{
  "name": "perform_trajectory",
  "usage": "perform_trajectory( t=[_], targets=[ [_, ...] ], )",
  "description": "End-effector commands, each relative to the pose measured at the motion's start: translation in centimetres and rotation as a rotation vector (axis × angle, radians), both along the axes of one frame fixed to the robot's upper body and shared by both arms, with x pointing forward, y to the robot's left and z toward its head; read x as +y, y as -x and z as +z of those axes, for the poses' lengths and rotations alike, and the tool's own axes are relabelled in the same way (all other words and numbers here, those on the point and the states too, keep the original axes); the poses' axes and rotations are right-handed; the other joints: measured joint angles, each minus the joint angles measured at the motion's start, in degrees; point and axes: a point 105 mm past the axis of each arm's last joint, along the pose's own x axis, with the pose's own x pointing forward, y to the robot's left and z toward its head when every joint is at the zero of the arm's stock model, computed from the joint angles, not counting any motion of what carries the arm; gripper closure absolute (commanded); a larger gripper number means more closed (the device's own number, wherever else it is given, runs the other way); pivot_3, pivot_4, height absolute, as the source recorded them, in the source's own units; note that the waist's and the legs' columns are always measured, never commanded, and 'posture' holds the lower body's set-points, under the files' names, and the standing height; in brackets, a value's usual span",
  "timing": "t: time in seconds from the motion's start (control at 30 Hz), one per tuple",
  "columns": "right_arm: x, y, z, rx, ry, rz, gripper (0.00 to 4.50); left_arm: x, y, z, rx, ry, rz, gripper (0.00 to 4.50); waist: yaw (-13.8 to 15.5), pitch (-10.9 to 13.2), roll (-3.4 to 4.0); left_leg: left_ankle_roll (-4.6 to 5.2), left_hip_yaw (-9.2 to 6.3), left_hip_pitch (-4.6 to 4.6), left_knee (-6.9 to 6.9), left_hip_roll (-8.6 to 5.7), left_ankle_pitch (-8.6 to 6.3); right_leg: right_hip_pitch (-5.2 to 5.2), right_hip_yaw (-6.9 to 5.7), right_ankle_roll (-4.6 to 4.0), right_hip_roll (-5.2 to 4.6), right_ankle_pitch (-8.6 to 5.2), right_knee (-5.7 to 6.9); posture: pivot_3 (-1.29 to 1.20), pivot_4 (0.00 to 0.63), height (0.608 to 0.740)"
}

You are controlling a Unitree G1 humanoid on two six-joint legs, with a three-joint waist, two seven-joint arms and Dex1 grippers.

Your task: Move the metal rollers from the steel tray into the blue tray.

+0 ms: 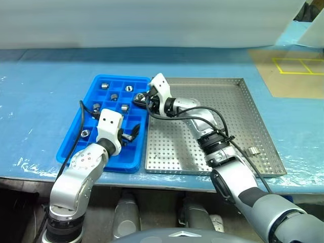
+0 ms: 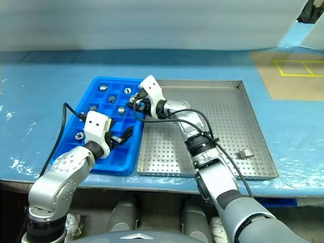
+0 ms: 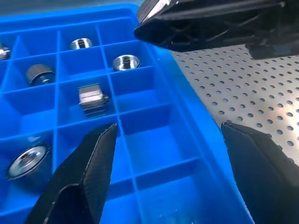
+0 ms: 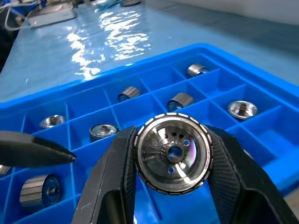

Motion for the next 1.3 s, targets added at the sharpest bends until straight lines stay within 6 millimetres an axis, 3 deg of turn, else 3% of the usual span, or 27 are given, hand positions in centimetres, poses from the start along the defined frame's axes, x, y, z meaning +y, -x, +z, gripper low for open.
perform_trajectory(
  t=[0.03,0.43,1.0,1.27,1.3],
  targets=[
    [1.3,0.5,1.0,-0.052,0.018,0.065,2.86,0.4,0.9,1.3,-0.039,0.005,0.035,0.75,0.37,0.00,0.00,0.00,0.00,0.00,0.00,0.01,0.00,0.00,0.00,0.00,0.00,0.00,0.00,0.29,0.150,0.740],
    [0.8,0.1,-1.8,0.021,0.195,0.095,2.86,0.8,2.3,0.8,0.033,0.007,0.069,0.75,1.93,0.00,-0.01,-0.01,-0.05,-0.04,0.02,0.01,0.00,0.00,-0.04,0.00,0.00,0.00,0.01,0.36,0.150,0.740],
    [-1.5,1.5,-5.4,0.089,0.387,0.159,2.86,0.3,1.5,1.6,0.041,-0.027,0.029,0.75,3.43,0.00,-0.01,-0.01,-0.08,-0.01,0.06,-0.02,0.01,0.05,-0.03,0.01,-0.02,0.00,0.03,0.32,0.150,0.740],
    [-2.4,0.4,-4.6,0.071,0.321,0.074,0.21,0.0,0.6,2.2,0.027,-0.041,-0.007,0.75,3.70,0.00,-0.01,-0.04,-0.10,0.08,0.11,-0.04,0.02,0.17,-0.04,0.02,-0.05,0.01,0.10,0.28,0.150,0.740],
    [-2.8,0.3,-4.4,0.073,0.302,0.060,0.21,-0.2,0.3,2.4,0.022,-0.042,-0.022,0.75,3.83,0.00,-0.01,-0.07,-0.10,0.08,0.12,-0.03,0.04,0.17,-0.04,0.02,-0.05,0.01,0.14,0.26,0.150,0.740]
  ],
)
